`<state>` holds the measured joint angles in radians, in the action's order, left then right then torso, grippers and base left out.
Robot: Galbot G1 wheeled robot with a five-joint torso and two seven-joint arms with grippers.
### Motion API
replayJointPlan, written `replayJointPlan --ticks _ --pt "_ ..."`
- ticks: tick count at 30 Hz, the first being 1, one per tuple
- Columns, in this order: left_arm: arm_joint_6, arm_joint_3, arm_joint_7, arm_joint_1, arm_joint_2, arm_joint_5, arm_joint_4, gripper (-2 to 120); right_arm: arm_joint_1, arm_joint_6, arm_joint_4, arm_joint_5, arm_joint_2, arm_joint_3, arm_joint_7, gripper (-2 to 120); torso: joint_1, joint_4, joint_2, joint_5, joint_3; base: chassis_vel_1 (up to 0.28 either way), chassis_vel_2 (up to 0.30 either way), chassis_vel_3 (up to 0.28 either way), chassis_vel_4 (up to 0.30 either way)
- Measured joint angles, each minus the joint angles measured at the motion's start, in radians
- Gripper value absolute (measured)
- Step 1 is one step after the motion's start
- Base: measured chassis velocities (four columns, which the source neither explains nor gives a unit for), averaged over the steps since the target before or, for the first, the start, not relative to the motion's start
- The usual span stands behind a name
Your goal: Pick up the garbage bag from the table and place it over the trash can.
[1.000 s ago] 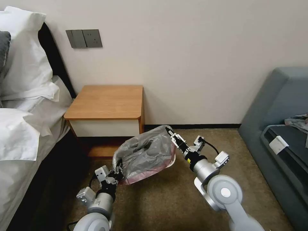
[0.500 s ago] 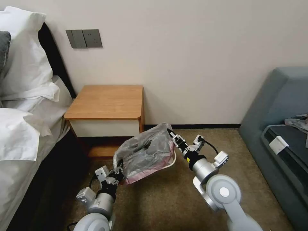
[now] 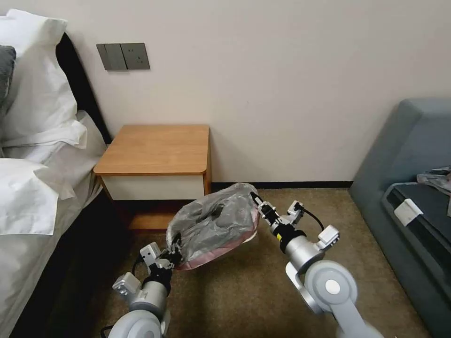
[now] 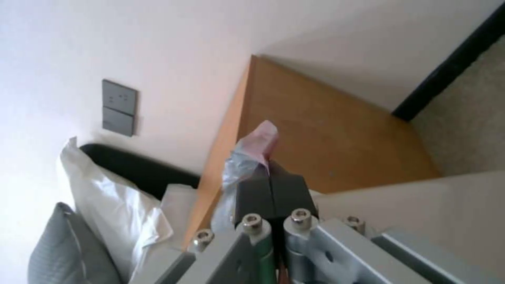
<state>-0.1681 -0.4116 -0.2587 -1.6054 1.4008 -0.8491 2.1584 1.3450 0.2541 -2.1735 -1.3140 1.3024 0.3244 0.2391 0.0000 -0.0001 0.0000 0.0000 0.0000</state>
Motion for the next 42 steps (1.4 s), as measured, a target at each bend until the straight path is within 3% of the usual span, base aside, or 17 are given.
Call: replayJointPlan --ticks 11,19,42 --pt "-0.025 -0.018 -0.015 0.001 -0.003 -0.086 0.023 3 0.040 0.013 0.006 0.038 -0.016 0.046 -0.026 0 0.000 0.0000 0.000 0.0000 0.000 0.000 0.000 0.000 0.000" --pt "-0.058 -0.031 -0.028 0.002 0.000 -0.173 0.052 3 -0.005 0.008 0.097 0.153 -0.038 0.016 -0.109 0 0.000 0.0000 0.000 0.0001 0.000 0.000 0.000 0.000 0.000" --pt "-0.061 -0.035 -0.004 0.000 0.006 -0.194 0.078 3 -0.030 -0.012 0.203 0.268 -0.080 0.043 -0.168 0 0.000 0.0000 0.000 0.0000 0.000 0.000 0.000 0.000 0.000"
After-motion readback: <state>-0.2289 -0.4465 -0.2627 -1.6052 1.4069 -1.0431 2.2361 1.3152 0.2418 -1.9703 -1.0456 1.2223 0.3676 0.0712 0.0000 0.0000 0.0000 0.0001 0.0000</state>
